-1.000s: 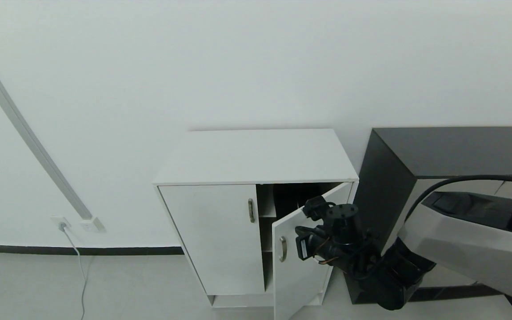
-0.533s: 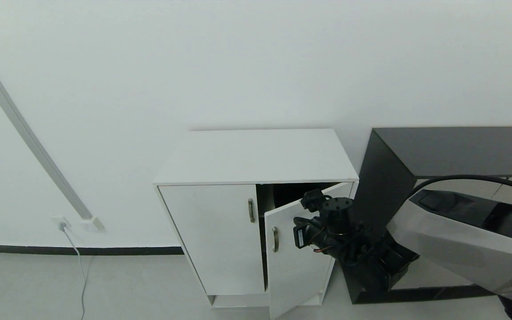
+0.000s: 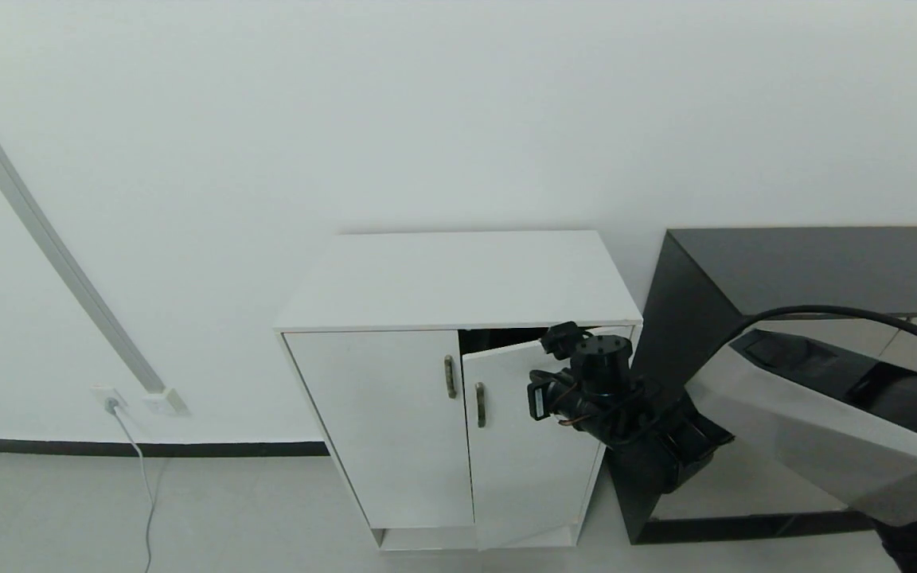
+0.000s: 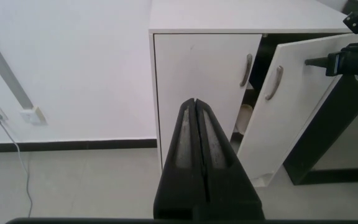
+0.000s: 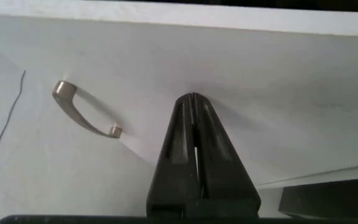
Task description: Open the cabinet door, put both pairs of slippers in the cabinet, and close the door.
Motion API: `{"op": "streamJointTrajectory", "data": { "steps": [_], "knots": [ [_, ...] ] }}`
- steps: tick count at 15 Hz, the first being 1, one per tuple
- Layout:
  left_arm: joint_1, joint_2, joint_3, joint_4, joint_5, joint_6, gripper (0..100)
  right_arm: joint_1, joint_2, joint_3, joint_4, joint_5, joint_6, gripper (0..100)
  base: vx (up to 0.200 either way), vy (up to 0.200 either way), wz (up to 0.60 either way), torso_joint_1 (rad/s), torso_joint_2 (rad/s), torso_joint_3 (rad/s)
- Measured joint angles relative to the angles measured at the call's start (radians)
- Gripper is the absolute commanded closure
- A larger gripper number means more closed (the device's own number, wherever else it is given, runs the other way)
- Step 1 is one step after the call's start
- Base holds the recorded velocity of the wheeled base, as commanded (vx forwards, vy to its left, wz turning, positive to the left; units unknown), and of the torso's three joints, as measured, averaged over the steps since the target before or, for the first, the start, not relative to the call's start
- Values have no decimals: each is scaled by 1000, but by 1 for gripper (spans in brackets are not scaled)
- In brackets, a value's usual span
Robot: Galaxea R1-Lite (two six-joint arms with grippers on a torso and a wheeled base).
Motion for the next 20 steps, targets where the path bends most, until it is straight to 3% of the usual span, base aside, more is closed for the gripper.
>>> {"op": "streamJointTrajectory", "data": {
  "steps": [20],
  "knots": [
    [0,0,0,0,1,-2,100,-64,36,-155,101,-2,-1,100,0,0,0,0,0,0]
  ]
}}
